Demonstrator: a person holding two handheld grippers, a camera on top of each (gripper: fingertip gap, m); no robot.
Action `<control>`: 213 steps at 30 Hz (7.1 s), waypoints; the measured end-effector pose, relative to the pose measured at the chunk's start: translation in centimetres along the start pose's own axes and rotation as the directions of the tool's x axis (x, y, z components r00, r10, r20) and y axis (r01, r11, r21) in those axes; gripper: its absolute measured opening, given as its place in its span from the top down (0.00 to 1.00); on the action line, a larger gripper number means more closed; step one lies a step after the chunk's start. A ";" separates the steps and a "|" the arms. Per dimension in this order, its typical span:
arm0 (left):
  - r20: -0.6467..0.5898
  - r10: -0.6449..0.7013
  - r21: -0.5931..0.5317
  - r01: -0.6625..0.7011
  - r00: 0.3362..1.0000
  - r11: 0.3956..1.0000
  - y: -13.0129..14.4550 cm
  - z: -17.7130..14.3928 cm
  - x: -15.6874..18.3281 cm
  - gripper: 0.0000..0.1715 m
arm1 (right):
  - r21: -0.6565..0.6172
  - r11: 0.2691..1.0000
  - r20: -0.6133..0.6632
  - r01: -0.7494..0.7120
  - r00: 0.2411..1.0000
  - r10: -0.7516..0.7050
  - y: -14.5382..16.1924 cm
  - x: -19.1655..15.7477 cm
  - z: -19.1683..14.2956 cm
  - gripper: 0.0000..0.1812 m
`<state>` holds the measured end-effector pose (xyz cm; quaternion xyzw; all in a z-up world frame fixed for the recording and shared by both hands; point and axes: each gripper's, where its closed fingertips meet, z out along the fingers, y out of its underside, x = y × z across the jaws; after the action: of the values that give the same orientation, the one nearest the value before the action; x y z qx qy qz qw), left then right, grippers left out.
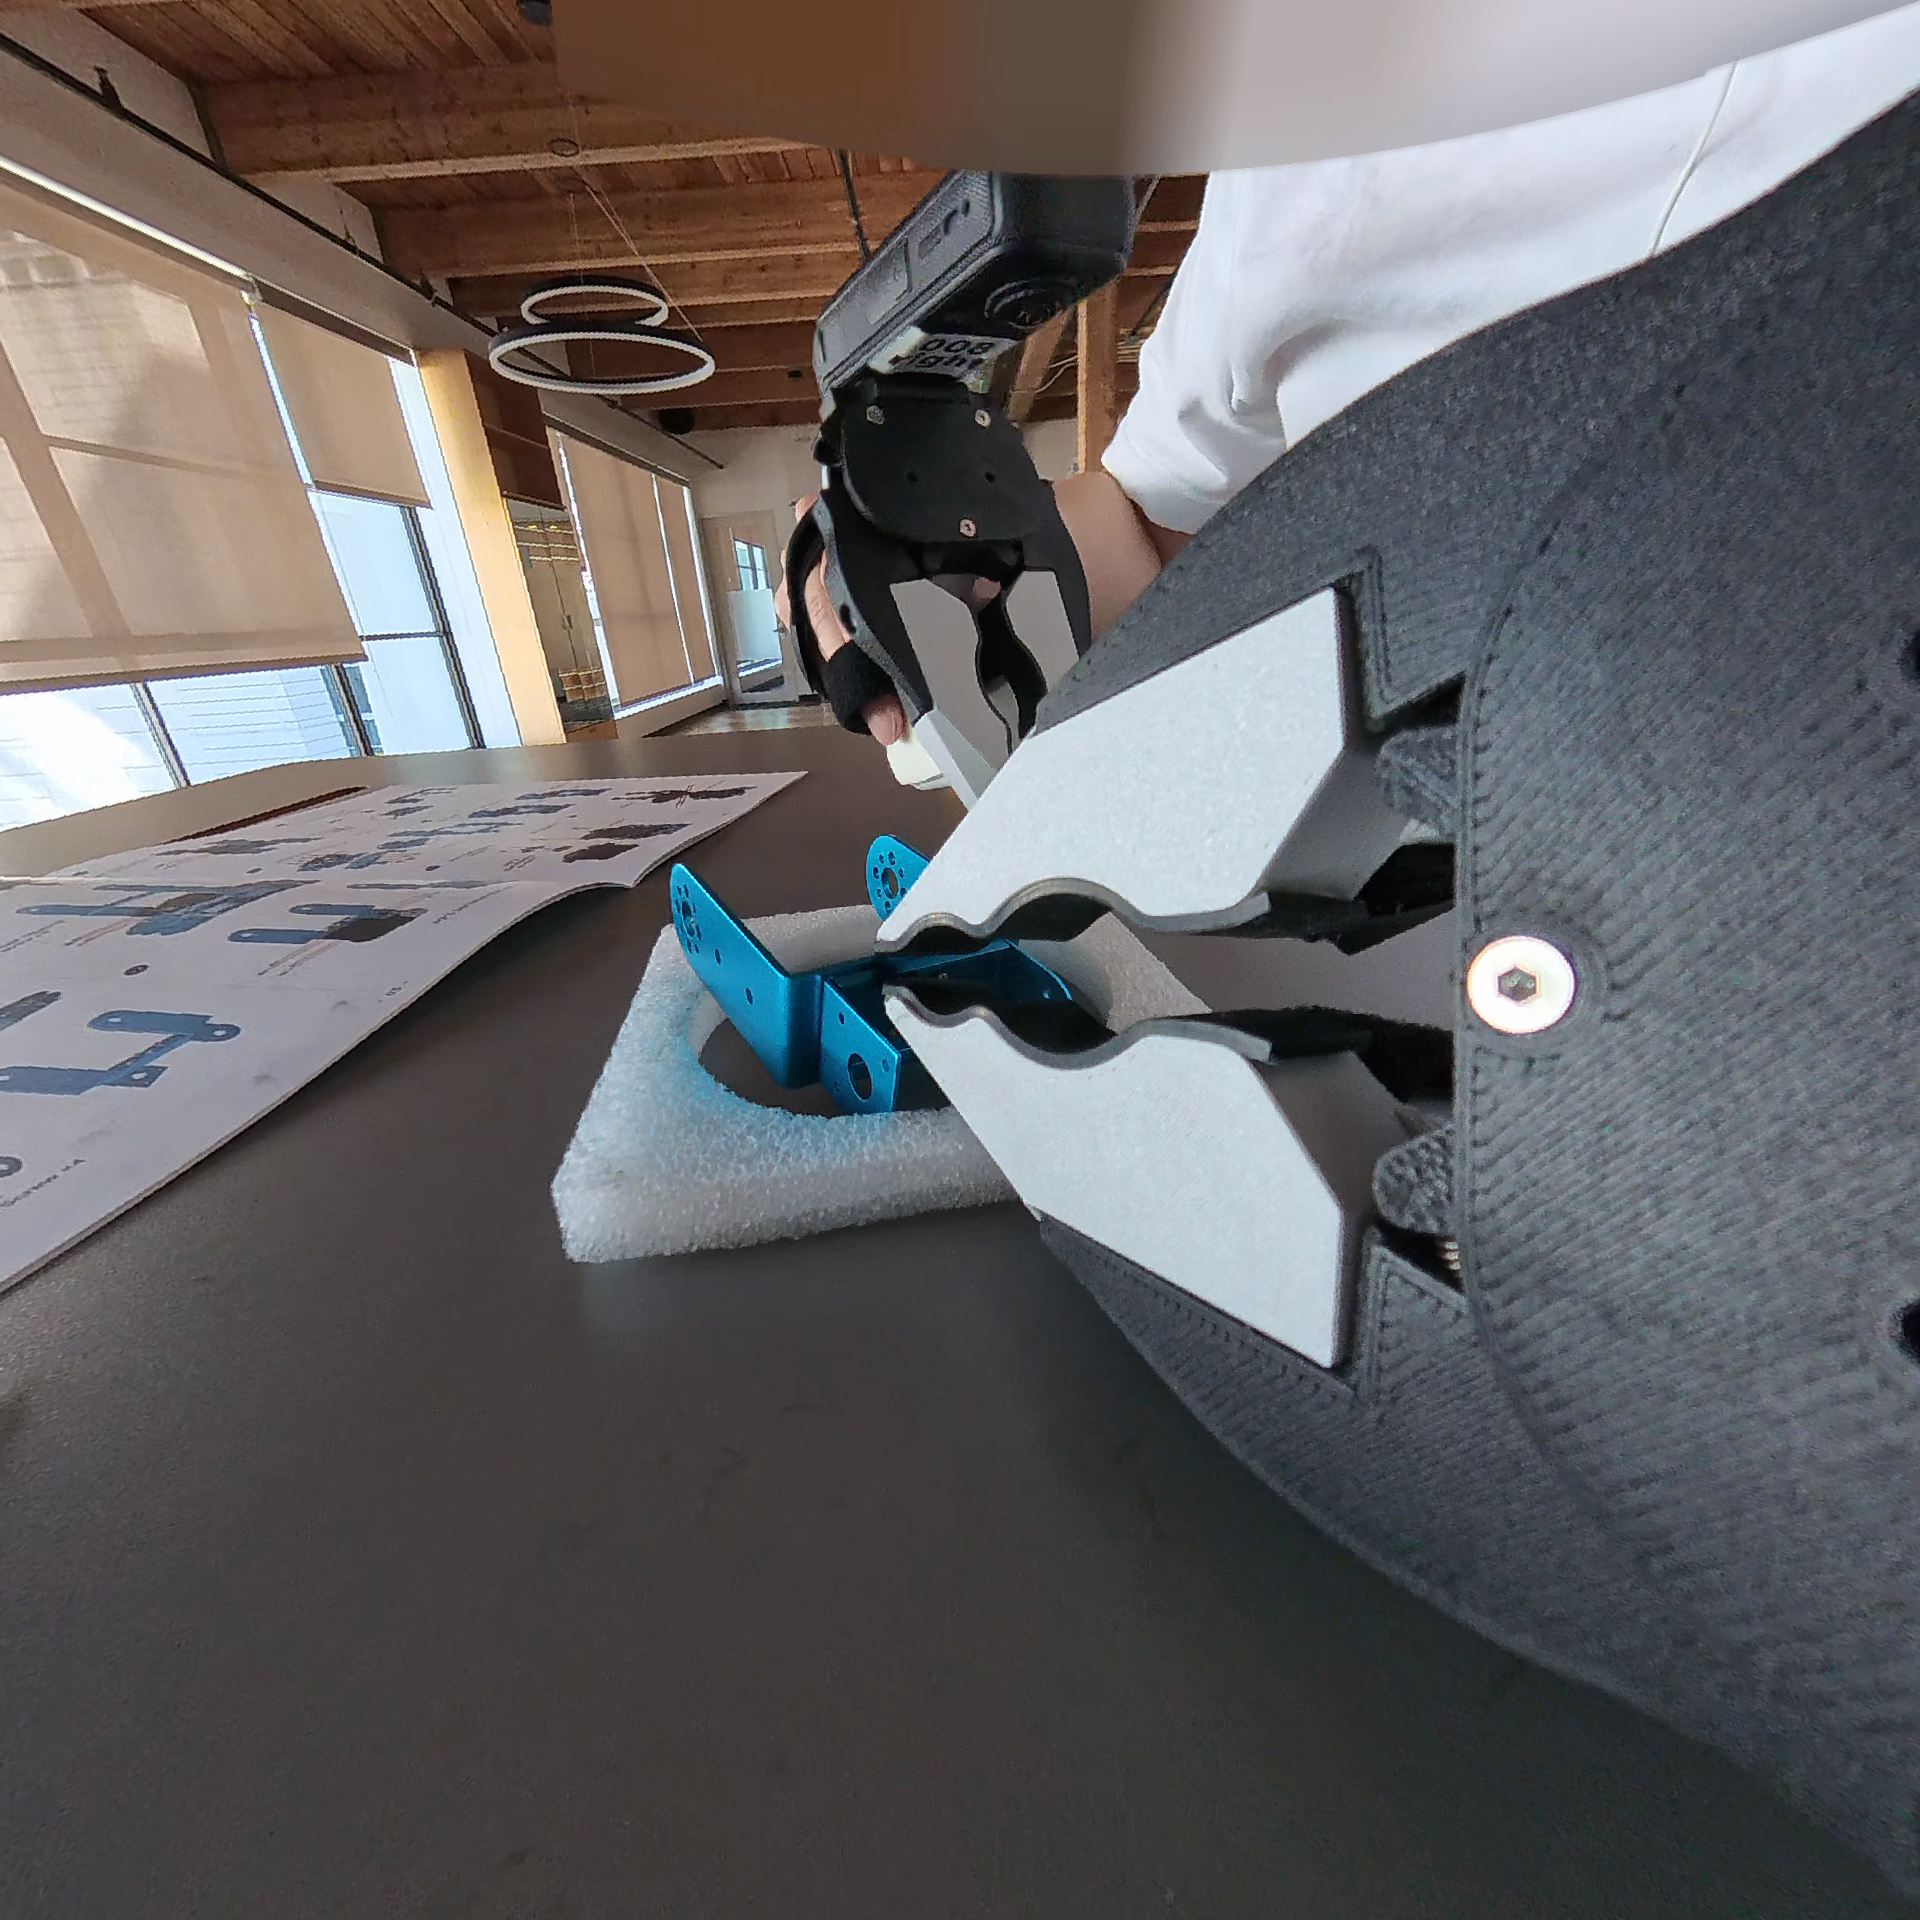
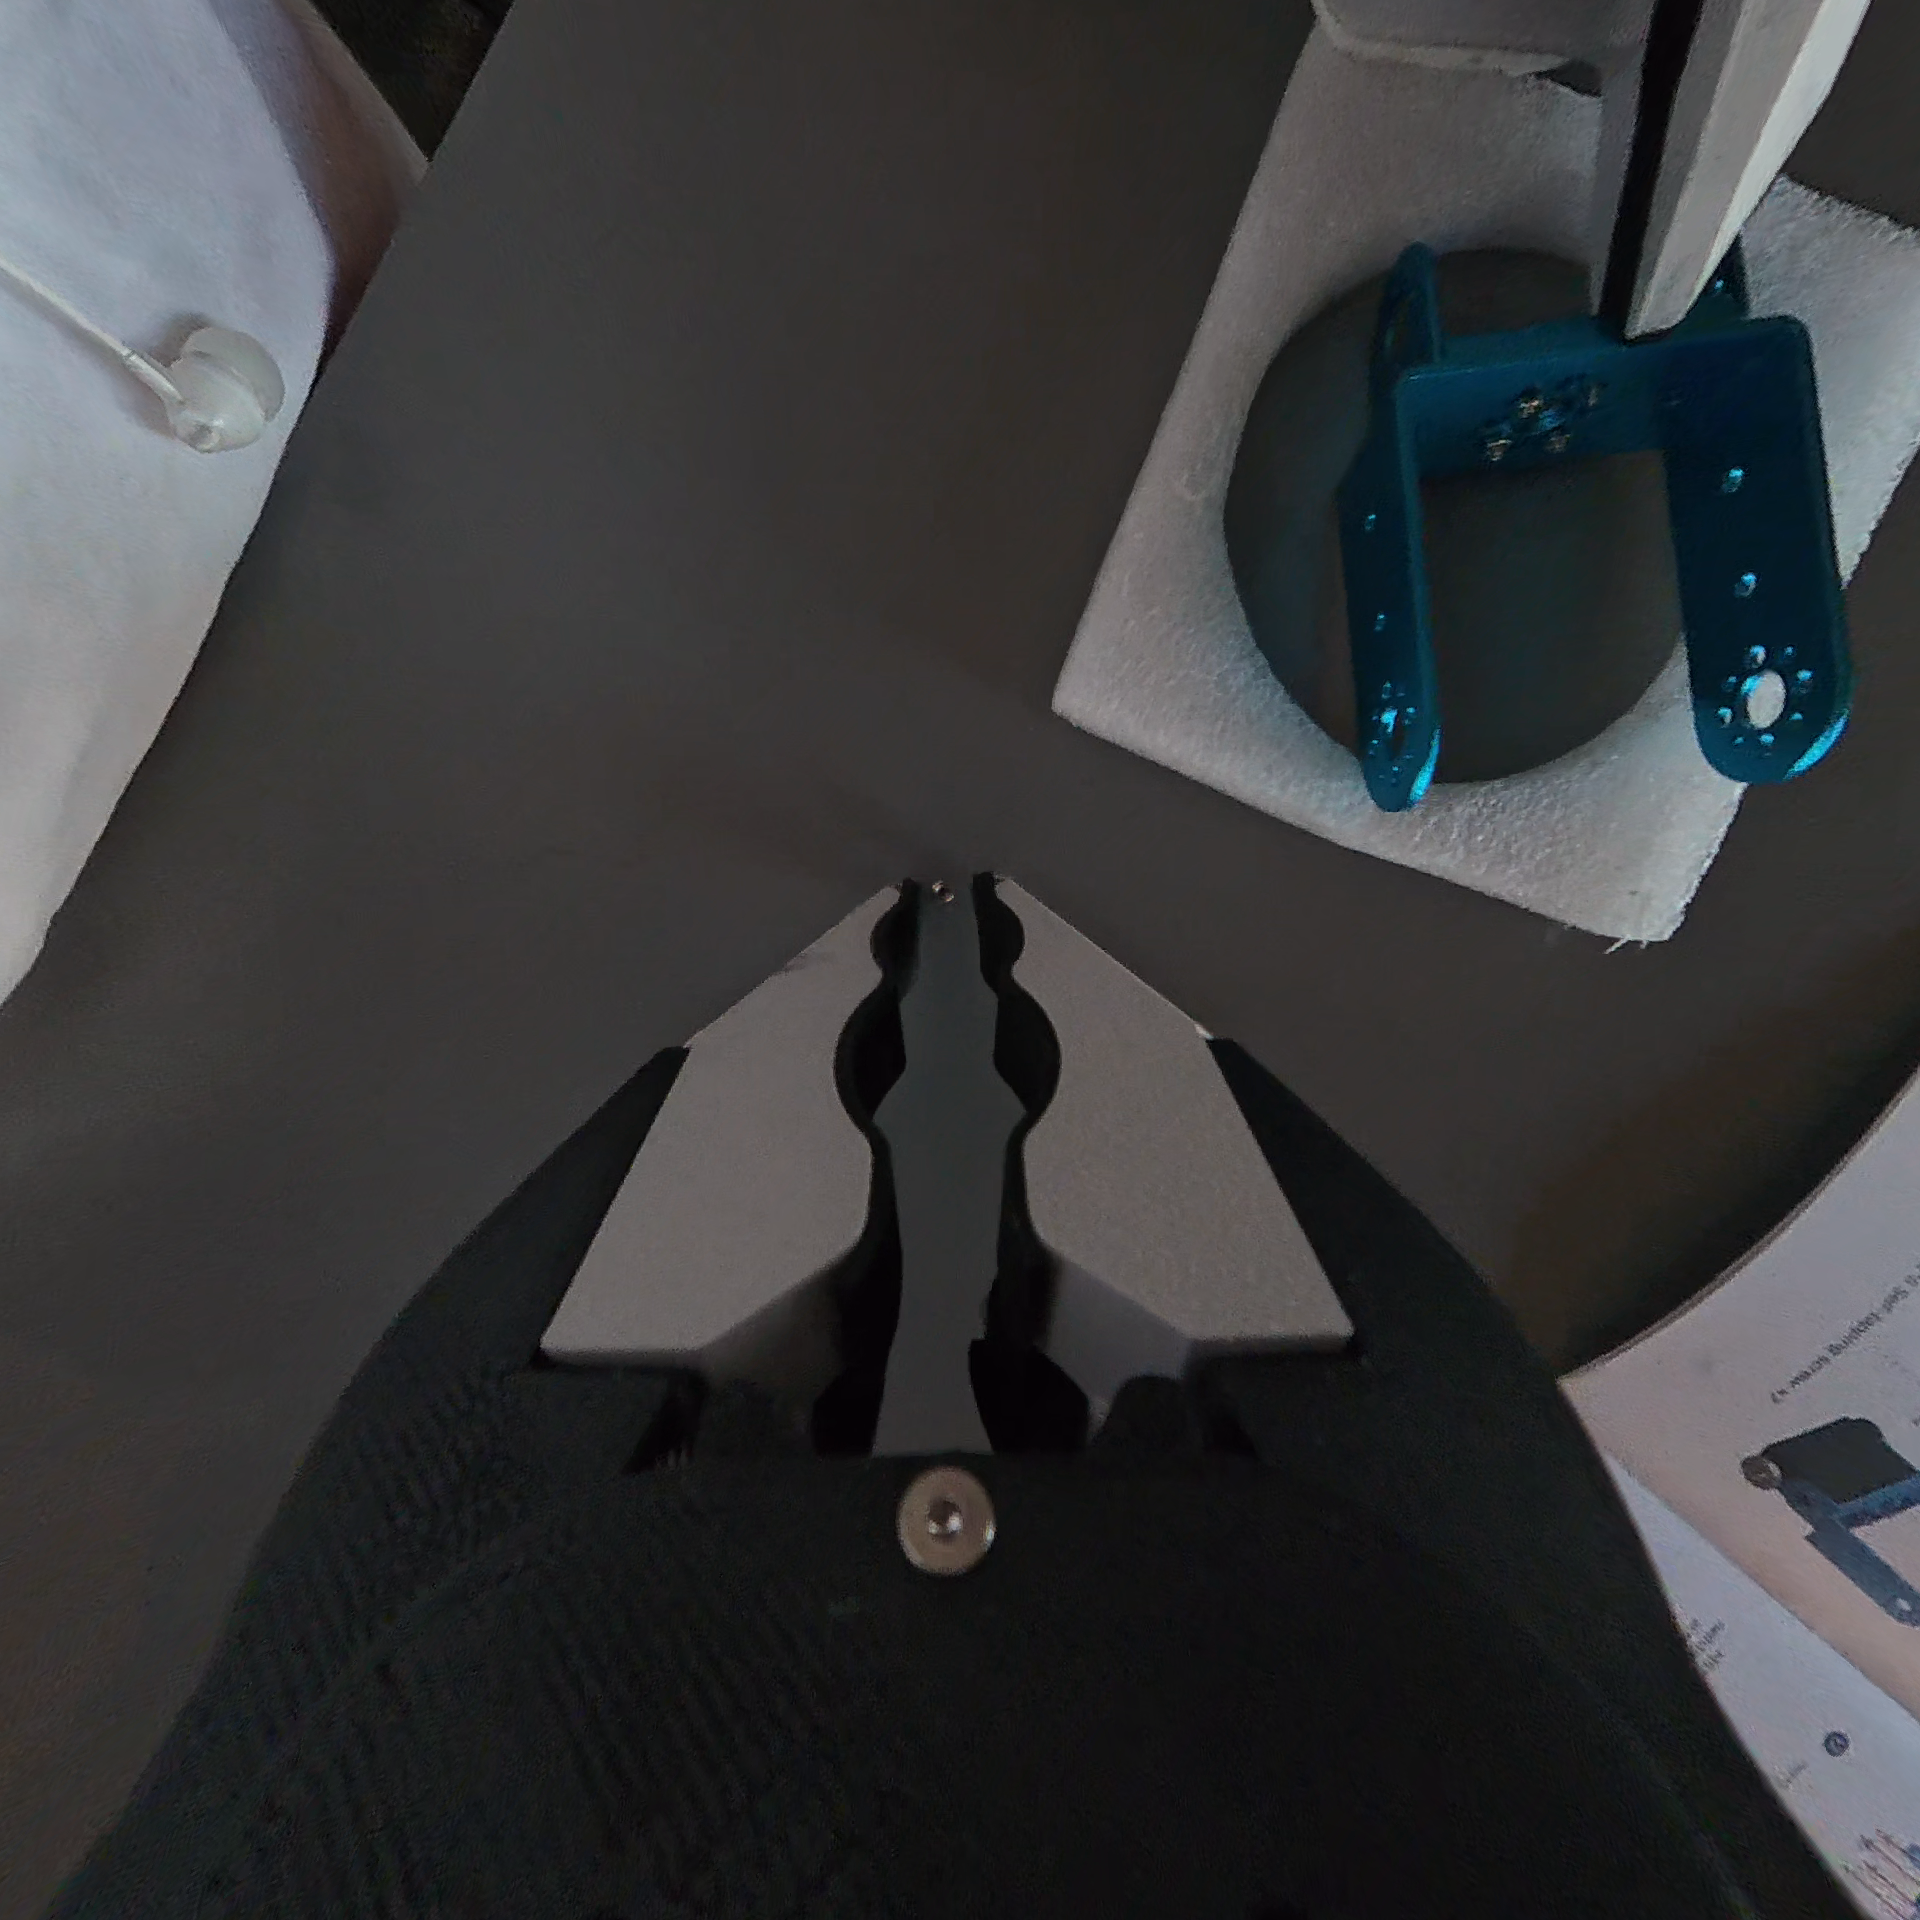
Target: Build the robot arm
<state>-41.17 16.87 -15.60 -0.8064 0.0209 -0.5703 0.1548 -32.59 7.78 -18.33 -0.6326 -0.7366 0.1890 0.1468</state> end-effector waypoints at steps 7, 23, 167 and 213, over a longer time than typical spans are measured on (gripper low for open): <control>-0.006 -0.002 0.006 0.002 1.000 1.000 0.0 0.0 0.0 0.99 | -0.017 1.000 -0.005 -0.006 1.000 0.006 0.3 0.0 0.0 0.96; -0.009 -0.004 0.008 0.004 1.000 1.000 0.0 0.0 0.0 0.99 | -0.016 0.999 0.004 -0.034 0.999 0.034 0.1 -0.1 0.1 0.98; -0.101 -0.056 -0.031 0.053 0.993 0.998 0.4 0.0 0.3 1.00 | 0.332 0.938 -0.170 0.101 0.984 -0.046 -7.7 9.6 1.2 0.99; -0.109 -0.052 -0.039 0.048 0.993 0.998 0.4 0.1 0.3 1.00 | 0.381 0.920 -0.161 0.095 0.986 -0.035 -7.7 9.7 1.4 1.00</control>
<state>-40.95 16.41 -15.45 -0.7767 0.0198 -0.6171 0.1243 -41.53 16.25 -16.23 -0.5787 -0.6922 0.2773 0.3302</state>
